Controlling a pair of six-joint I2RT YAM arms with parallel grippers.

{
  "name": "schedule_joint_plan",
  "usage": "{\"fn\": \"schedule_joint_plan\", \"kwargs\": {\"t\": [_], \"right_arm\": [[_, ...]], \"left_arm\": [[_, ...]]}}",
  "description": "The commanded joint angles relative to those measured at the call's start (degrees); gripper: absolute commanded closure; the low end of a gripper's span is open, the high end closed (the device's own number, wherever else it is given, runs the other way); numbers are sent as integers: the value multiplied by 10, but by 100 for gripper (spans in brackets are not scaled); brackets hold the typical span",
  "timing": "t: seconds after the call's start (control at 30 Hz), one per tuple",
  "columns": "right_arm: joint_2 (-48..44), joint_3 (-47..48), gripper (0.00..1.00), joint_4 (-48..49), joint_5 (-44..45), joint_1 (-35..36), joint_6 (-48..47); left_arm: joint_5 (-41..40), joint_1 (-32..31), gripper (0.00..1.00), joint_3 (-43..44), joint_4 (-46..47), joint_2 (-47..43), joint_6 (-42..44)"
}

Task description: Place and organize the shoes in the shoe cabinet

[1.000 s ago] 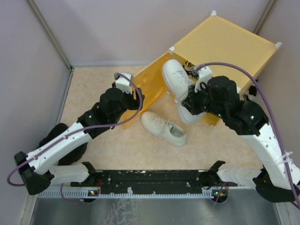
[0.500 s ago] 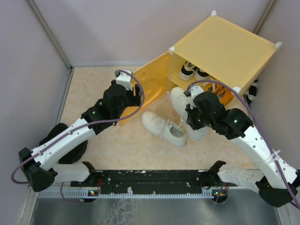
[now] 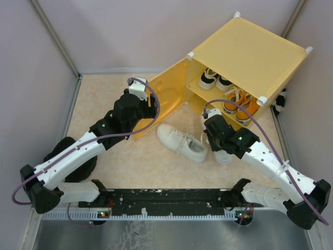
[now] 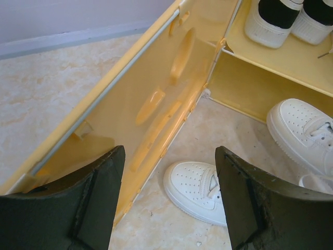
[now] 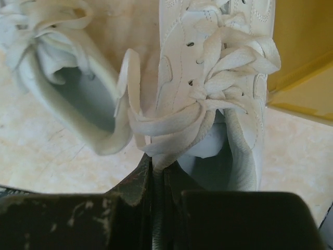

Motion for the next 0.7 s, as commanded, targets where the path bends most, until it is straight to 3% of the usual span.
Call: {"fn": "schedule_joint_plan", "kwargs": {"t": [0.0,0.33,0.6,0.67], "right_arm": [[-2,-35,100,155,129,-10,26],[23,-158,100,381,126,-120,48],[76,-193,100,461,162,-168,84],[81,-190,63,457,170,-168,89]], "left_arm": [[13,1,24,-9,20,-22,-1],[15,1,24,-11,21,-23,5],[16,1,24,-11,20,-16,8],[14,1,24,-11,20,-16,10]]}}
